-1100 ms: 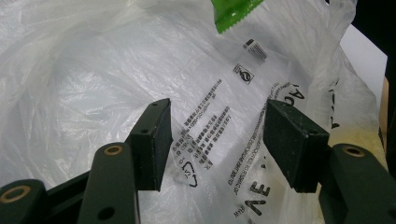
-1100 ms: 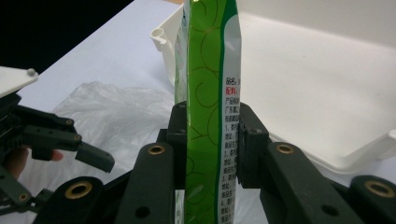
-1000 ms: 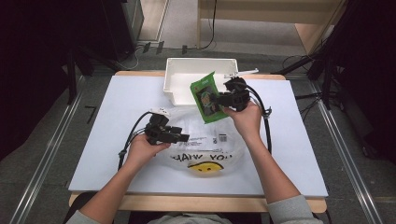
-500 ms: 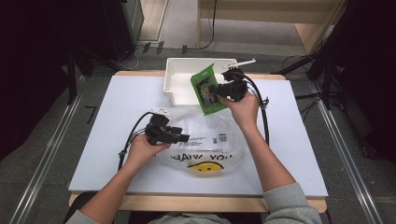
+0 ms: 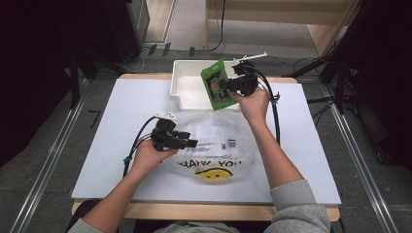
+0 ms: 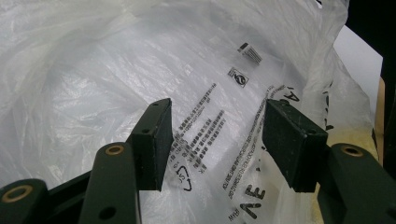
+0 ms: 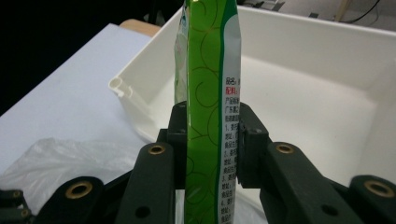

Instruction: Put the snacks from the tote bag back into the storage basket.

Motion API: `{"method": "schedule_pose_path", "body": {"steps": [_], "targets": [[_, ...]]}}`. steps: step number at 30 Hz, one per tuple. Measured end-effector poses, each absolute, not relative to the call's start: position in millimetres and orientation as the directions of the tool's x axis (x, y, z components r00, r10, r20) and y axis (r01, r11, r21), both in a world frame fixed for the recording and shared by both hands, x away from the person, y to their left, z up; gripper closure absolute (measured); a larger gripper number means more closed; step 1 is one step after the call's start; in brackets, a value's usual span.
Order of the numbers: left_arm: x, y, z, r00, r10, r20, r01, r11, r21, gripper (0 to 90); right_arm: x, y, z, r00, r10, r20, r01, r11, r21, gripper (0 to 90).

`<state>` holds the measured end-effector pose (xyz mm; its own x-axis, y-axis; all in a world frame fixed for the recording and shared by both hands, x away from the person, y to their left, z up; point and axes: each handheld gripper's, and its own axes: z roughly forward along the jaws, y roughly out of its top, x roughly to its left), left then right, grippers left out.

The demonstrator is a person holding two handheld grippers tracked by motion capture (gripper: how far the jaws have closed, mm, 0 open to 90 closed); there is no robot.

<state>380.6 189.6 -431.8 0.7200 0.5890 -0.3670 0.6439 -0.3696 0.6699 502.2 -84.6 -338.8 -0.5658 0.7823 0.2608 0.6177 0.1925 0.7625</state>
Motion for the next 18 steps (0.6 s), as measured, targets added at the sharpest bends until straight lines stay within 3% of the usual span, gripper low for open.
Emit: {"method": "schedule_pose_path", "body": {"steps": [18], "targets": [[378, 190, -433, 0.737, 0.573, -0.358, 0.631, -0.394, 0.668, 44.5, 537, -74, -338, -0.540, 0.806, 0.243, 0.593, 0.159, 0.789, 73.6]]}}
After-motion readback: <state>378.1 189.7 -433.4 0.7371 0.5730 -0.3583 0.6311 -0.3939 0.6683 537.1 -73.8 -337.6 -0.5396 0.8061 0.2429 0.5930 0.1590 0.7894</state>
